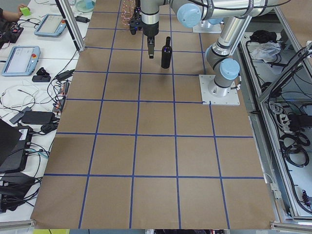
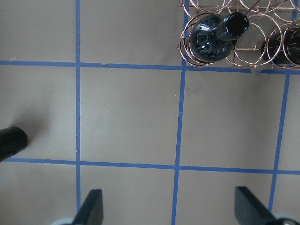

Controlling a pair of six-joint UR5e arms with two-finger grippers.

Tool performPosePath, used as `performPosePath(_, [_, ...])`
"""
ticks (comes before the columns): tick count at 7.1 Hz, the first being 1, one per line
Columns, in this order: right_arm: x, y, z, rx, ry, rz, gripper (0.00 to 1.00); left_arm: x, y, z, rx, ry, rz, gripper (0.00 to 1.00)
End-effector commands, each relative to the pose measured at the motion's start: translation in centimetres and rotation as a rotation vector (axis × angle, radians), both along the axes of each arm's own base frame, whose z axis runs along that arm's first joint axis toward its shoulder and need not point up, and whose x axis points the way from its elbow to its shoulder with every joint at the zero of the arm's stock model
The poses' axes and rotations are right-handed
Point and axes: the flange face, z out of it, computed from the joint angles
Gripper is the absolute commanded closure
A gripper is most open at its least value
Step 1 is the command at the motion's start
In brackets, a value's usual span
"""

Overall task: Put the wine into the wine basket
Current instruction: 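Withdraw the left gripper away from the standing bottle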

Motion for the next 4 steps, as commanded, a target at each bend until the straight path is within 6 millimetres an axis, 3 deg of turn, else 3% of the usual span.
performPosePath(1, [0.05,-0.12,0.09,-0.011,-0.005,0.0,0.0,2.47,1.21,-1.18,0.028,0.033,-0.033,0.0])
performPosePath(4, [0.02,-0.12,0.09,-0.011,-0.002,0.0,0.0,2.43,1.61,-1.33,0.027,0.032,-0.061,0.05])
